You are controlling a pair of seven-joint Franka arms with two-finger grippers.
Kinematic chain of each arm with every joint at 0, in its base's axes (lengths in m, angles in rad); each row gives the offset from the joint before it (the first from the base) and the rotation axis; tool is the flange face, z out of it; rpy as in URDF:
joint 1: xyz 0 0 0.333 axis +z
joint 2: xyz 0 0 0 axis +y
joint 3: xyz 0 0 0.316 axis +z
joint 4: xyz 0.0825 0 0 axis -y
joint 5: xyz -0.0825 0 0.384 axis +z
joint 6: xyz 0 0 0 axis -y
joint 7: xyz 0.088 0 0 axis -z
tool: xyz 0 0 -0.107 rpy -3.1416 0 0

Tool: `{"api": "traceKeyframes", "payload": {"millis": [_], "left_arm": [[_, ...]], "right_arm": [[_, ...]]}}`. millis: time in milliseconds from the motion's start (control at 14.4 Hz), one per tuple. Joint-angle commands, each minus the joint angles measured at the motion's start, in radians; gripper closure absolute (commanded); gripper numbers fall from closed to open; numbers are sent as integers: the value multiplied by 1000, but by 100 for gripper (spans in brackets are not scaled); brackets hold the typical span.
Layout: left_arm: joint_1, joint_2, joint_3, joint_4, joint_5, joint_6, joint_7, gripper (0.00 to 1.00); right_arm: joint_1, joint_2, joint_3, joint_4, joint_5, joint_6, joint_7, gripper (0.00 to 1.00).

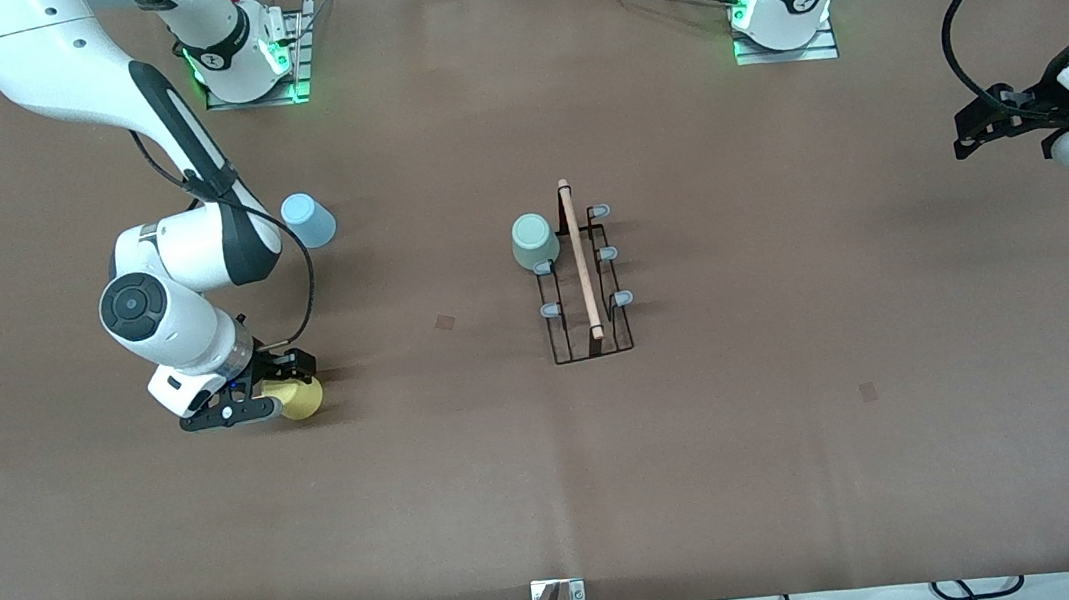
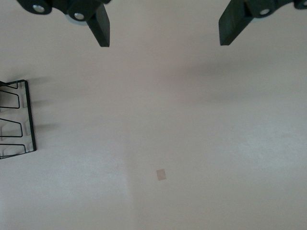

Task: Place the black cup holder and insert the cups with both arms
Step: 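Grasp the yellow cup with the right gripper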

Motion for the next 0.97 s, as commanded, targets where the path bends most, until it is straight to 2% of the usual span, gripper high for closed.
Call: {"api": "traceKeyframes", "payload": {"millis": [0,139,278,486,556,694,903], "left_arm": [[-2,-8,0,6,21,-15,-2,0],[-2,-8,0,6,21,-15,-2,0],[-2,-8,0,6,21,-15,-2,0],[-2,-8,1,6,21,-15,-2,0],[-2,-8,1,6,21,-15,-2,0],[-2,-8,1,6,21,-15,-2,0],[-2,-8,1,6,21,-15,-2,0]], "right_arm": [[-4,15,2,2,0,35,-15,0],[-4,21,0,3,0,50,-15,9],[-4,22,-6,3,0,60,-15,23],[-3,21,-6,3,-3,57,-17,77],[-1,15,-6,3,-3,54,-20,88],[9,-42,-6,0,-3,28,-15,91],[43,-178,-4,9,6,-165,41,91]]}}
